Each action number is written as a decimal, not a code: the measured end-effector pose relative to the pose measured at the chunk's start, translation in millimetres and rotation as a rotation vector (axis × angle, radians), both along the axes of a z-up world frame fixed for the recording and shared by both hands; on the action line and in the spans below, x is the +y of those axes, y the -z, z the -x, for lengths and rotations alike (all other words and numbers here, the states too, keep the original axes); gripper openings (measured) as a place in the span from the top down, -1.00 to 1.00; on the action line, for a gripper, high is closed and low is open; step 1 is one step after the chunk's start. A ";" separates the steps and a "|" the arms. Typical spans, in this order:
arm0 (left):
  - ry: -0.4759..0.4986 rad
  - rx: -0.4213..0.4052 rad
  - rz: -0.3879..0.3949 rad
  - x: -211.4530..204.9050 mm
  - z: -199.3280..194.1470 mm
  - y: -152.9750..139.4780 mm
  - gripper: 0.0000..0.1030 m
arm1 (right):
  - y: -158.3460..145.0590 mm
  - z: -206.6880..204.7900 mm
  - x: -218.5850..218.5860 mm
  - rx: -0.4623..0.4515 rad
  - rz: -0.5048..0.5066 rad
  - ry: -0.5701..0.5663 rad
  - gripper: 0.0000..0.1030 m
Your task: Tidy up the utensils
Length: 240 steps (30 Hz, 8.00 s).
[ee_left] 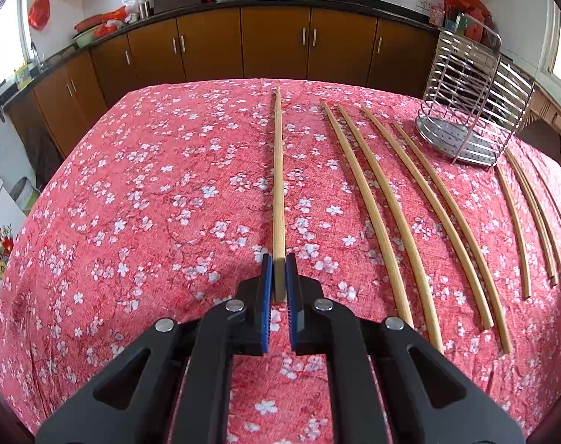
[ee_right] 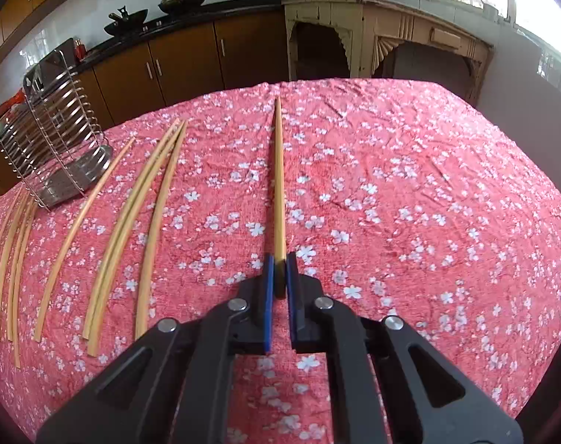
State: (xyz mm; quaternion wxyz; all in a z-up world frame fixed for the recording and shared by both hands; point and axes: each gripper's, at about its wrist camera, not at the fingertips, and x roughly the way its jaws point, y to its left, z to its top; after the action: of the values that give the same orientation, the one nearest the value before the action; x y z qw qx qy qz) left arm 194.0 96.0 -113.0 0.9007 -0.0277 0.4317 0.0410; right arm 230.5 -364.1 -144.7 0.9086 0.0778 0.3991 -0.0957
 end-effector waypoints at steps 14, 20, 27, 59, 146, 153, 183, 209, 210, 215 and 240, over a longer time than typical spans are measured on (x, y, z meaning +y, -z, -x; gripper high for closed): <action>-0.030 -0.318 0.008 14.9 30.8 -97.1 0.86 | -105.4 37.1 3.4 -0.337 0.118 -0.010 0.85; -0.053 -0.408 0.019 21.1 20.3 -132.3 0.86 | -140.0 31.4 2.8 -0.427 0.147 -0.009 0.85; -0.083 -0.476 0.012 30.7 6.9 -166.1 0.86 | -174.9 20.6 3.3 -0.509 0.156 -0.021 0.86; 0.088 -0.756 0.135 -67.7 -28.1 -316.1 0.87 | -331.9 -12.8 93.5 -0.699 -0.033 -0.330 0.86; 0.014 0.004 -0.015 -28.5 -29.8 1.0 0.86 | 5.5 -24.6 14.4 0.038 -0.034 -0.044 0.85; 0.035 -0.009 0.051 -7.0 -33.2 1.2 0.85 | 7.5 -26.2 2.4 0.032 -0.048 -0.047 0.82; 0.078 -0.002 0.028 -21.6 -11.6 0.9 0.50 | 8.0 -14.4 6.3 0.031 -0.036 -0.070 0.74; 0.045 -0.313 0.018 -2.9 42.3 -89.2 0.86 | -84.6 47.7 11.8 -0.283 0.099 -0.084 0.85; 0.041 -0.339 0.021 -2.1 41.5 -99.8 0.86 | -93.1 49.2 12.7 -0.307 0.103 -0.085 0.85; 0.003 -0.423 0.034 4.2 34.1 -132.3 0.86 | -128.1 45.4 12.3 -0.397 0.118 -0.084 0.85; 0.015 -0.585 0.073 -3.1 21.2 -215.8 0.86 | -246.7 36.9 18.4 -0.560 -0.094 -0.234 0.85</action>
State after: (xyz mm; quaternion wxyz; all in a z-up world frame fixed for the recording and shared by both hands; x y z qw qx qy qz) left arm 172.8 92.9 102.8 0.9855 -0.0673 0.1552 0.0090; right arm 193.7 -345.8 101.9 0.9835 0.0964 0.1433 0.0533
